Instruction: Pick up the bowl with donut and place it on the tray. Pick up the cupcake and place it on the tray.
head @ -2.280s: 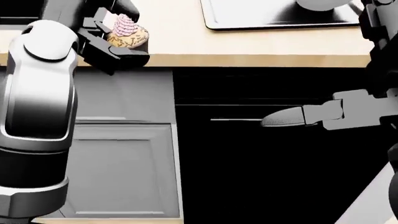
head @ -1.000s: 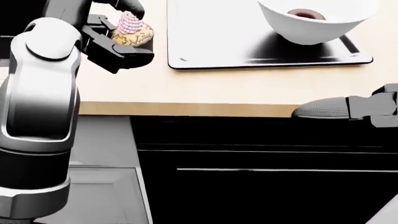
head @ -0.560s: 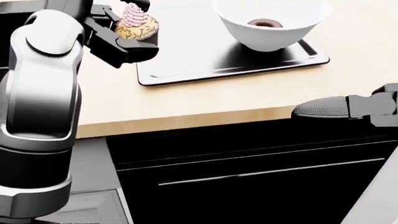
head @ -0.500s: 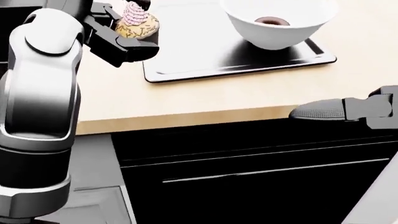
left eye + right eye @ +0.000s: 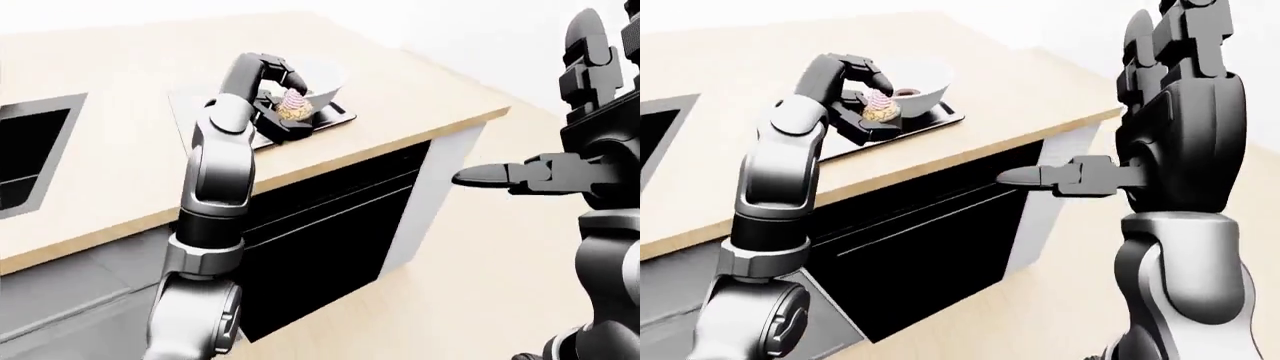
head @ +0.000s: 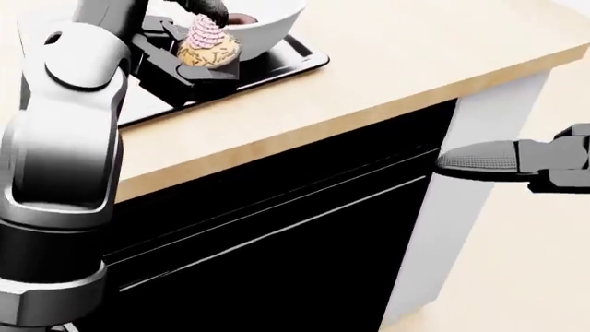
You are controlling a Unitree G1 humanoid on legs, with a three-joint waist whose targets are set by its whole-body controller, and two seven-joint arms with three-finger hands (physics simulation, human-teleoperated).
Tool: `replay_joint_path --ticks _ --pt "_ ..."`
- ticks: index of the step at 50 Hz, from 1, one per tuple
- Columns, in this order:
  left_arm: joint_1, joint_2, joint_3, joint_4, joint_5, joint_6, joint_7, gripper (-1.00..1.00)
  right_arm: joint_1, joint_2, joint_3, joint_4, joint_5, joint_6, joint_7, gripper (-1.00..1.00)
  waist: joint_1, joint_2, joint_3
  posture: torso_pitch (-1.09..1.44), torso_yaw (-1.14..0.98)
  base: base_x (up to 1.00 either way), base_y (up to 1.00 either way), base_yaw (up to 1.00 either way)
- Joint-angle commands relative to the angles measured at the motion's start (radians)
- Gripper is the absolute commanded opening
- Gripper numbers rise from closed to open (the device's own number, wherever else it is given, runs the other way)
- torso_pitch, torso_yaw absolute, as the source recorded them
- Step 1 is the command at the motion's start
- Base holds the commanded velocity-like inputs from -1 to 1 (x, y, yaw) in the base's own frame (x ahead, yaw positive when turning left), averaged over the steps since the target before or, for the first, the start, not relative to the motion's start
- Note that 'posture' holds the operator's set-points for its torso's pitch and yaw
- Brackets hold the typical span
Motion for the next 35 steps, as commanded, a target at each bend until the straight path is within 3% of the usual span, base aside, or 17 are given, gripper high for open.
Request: replay_joint_path --ticks 1,3,6,10,11,14,15,18,21,23,25,26,28,30,34,35 --pt "-0.038 0.041 0.053 -0.053 0.028 -0.012 0.024 -1.0 -0.033 -0.004 0.019 -0.01 -0.012 -0.023 0.015 1.0 0.024 -0.009 -0.026 0.0 0.0 0.0 0.0 0.0" --pt "-0.039 0.044 0.054 -0.057 0.027 -0.008 0.023 -1.0 -0.034 0.004 0.02 -0.011 -0.019 -0.027 0.021 1.0 0.022 -0.003 -0.011 0.0 0.0 0.0 0.0 0.0" --pt "-0.037 0.052 0.057 -0.077 0.027 0.007 0.016 -1.0 -0.04 0.01 0.024 -0.01 -0.027 -0.027 0.029 1.0 0.018 0.012 -0.01 0.0 0.0 0.0 0.0 0.0" --pt "-0.046 0.071 0.064 -0.104 0.03 0.033 0.0 -1.0 -0.048 0.013 0.032 -0.015 -0.041 -0.021 0.037 1.0 0.006 0.071 -0.035 0.0 0.0 0.0 0.0 0.0" --pt "-0.05 0.079 0.068 -0.107 0.029 0.037 -0.003 -1.0 -0.05 0.015 0.036 -0.018 -0.043 -0.017 0.039 1.0 0.01 0.045 -0.027 0.0 0.0 0.0 0.0 0.0" --pt "-0.052 0.102 0.086 -0.107 0.019 0.042 -0.005 -1.0 -0.051 0.023 0.053 -0.013 -0.058 -0.022 0.049 1.0 0.016 0.041 -0.042 0.0 0.0 0.01 0.0 0.0" --pt "-0.051 0.107 0.089 -0.106 0.016 0.041 -0.002 -1.0 -0.051 0.026 0.054 -0.013 -0.061 -0.024 0.054 1.0 0.019 0.048 -0.062 0.0 0.0 0.11 0.0 0.0" --pt "-0.047 0.115 0.091 -0.114 0.007 0.047 0.001 -1.0 -0.047 0.036 0.061 -0.012 -0.073 -0.03 0.061 1.0 0.029 0.045 -0.023 0.0 0.0 0.32 0.0 0.0" --pt "-0.045 0.119 0.093 -0.12 0.0 0.051 0.004 -1.0 -0.046 0.042 0.061 -0.015 -0.079 -0.029 0.068 1.0 0.036 0.04 -0.02 0.0 0.0 0.38 0.0 0.0" --pt "-0.041 0.122 0.093 -0.126 -0.003 0.055 0.005 -1.0 -0.039 0.046 0.061 -0.015 -0.083 -0.034 0.071 1.0 0.042 0.02 -0.021 0.0 0.0 0.38 0.0 0.0" --pt "-0.038 0.126 0.095 -0.126 -0.007 0.052 0.006 -1.0 -0.033 0.049 0.065 -0.012 -0.089 -0.043 0.073 1.0 0.044 -0.025 -0.03 0.0 0.0 0.38 0.0 0.0" --pt "-0.038 0.127 0.096 -0.126 -0.009 0.052 0.007 -1.0 -0.035 0.051 0.066 -0.012 -0.092 -0.043 0.074 1.0 0.035 -0.001 -0.023 0.0 0.0 0.38 0.0 0.0" --pt "-0.039 0.13 0.097 -0.128 -0.012 0.055 0.007 -1.0 -0.037 0.053 0.068 -0.011 -0.096 -0.042 0.076 1.0 0.04 -0.009 -0.02 0.0 0.0 0.38 0.0 0.0" --pt "-0.04 0.133 0.099 -0.13 -0.015 0.056 0.008 -1.0 -0.039 0.055 0.069 -0.011 -0.099 -0.041 0.078 1.0 0.035 0.007 -0.028 0.0 0.0 0.38 0.0 0.0" --pt "-0.046 0.14 0.097 -0.14 -0.017 0.069 0.006 -1.0 -0.043 0.056 0.069 -0.012 -0.104 -0.037 0.083 1.0 0.027 0.042 -0.019 0.0 0.0 0.33 0.01 0.0" --pt "-0.046 0.141 0.097 -0.142 -0.017 0.071 0.004 -1.0 -0.043 0.056 0.067 -0.012 -0.105 -0.038 0.084 1.0 0.025 0.054 -0.029 0.0 0.0 0.15 0.08 0.0"
